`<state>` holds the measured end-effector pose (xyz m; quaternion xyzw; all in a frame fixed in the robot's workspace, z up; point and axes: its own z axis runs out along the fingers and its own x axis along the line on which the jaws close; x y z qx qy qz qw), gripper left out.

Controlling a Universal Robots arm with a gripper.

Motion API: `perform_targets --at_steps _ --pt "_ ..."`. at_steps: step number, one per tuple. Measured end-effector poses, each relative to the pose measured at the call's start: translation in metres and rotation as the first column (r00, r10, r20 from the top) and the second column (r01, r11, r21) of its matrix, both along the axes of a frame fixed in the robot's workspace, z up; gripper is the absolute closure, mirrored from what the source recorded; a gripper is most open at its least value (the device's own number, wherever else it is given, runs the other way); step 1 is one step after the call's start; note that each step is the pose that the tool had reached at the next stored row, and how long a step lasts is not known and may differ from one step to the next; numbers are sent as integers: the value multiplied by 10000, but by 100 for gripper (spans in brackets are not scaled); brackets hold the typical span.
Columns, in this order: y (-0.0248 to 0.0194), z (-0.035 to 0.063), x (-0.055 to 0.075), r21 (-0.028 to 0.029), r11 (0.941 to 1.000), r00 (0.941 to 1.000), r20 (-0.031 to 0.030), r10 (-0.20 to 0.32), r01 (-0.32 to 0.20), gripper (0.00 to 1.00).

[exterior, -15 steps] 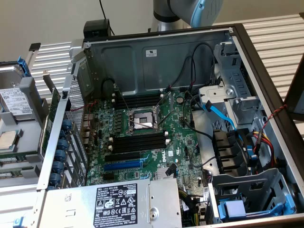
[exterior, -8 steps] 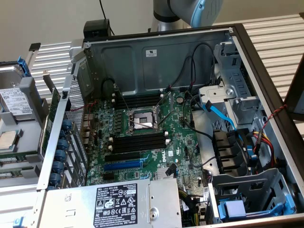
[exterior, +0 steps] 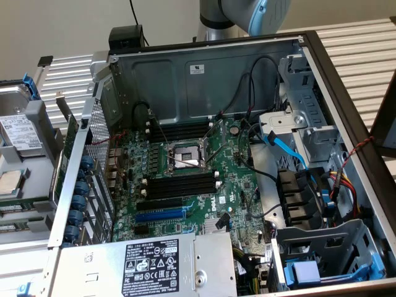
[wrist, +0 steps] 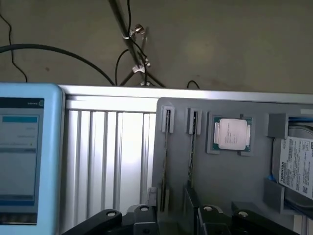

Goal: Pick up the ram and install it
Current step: 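Pick up the ram and move it above insertion slot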

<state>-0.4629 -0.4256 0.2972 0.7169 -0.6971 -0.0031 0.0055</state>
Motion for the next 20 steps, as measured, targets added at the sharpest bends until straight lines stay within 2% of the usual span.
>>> perform_targets --at_steps 10,16,20 --pt "0 -31 0 1 10000 10000 2 35 -35 64" --pt "-1 -133 0 -1 10000 10000 0 47 -47 64" --pt "0 -206 0 0 10000 10000 -22 46 -46 64"
